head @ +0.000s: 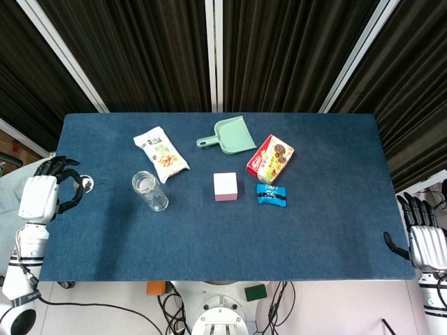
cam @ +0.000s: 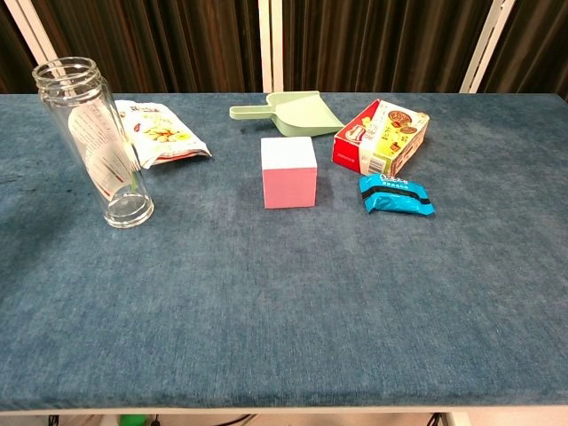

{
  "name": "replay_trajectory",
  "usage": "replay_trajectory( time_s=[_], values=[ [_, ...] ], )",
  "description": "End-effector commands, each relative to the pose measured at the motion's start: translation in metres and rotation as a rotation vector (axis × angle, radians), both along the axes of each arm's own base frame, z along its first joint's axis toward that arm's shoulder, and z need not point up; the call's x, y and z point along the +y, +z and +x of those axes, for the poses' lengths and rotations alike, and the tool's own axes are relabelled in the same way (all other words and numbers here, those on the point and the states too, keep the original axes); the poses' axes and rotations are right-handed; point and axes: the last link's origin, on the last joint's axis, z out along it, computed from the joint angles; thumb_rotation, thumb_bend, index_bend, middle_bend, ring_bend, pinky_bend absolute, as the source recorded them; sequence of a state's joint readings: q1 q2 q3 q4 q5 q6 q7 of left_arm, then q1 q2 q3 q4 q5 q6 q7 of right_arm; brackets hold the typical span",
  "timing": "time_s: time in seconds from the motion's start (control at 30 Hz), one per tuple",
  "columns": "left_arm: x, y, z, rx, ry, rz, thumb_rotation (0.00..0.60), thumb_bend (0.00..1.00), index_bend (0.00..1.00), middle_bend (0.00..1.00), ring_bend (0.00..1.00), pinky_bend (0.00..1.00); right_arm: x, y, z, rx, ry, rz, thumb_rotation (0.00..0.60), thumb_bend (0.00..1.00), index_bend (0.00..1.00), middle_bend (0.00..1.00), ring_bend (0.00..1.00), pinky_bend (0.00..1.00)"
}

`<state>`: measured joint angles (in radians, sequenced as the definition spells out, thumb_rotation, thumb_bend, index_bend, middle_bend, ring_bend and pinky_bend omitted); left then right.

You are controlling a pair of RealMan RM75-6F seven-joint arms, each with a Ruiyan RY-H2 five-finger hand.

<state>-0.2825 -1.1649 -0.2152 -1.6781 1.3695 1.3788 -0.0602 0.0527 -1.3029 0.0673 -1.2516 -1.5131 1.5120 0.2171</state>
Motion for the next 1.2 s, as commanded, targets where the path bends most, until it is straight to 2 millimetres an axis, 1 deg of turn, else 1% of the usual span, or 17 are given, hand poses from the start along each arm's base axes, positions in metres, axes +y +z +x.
replay_trajectory(
  time_s=[0.03,0.27,0.4,0.77,1.2],
  values=[
    [0.014,0.004,0.025,-0.065,-0.054,-0.026,0.600,0.42,0.66,0.32,0.18,0.21,0.000,0.000,0.000,0.001,0.000,0.001,0.600,0.32,0.00,0.00,0.00,0.00],
    [0.036,-0.022,0.059,-0.079,-0.123,-0.099,0.600,0.42,0.67,0.32,0.18,0.22,0.000,-0.002,0.000,0.004,0.000,0.005,0.600,0.32,0.00,0.00,0.00,0.00],
    [0.042,-0.031,0.068,-0.058,-0.138,-0.116,0.600,0.42,0.67,0.32,0.18,0.22,0.001,-0.001,-0.001,0.005,-0.003,0.004,0.600,0.32,0.00,0.00,0.00,0.00],
    [0.039,-0.043,0.079,-0.006,-0.172,-0.139,0.600,0.42,0.68,0.33,0.18,0.22,0.000,-0.003,-0.003,0.001,-0.004,0.013,0.600,0.32,0.00,0.00,0.00,0.00],
    [0.041,-0.057,0.075,0.012,-0.161,-0.176,0.600,0.42,0.68,0.33,0.18,0.22,0.000,-0.003,-0.007,-0.002,-0.022,0.009,0.600,0.32,0.00,0.00,0.00,0.00]
  ],
)
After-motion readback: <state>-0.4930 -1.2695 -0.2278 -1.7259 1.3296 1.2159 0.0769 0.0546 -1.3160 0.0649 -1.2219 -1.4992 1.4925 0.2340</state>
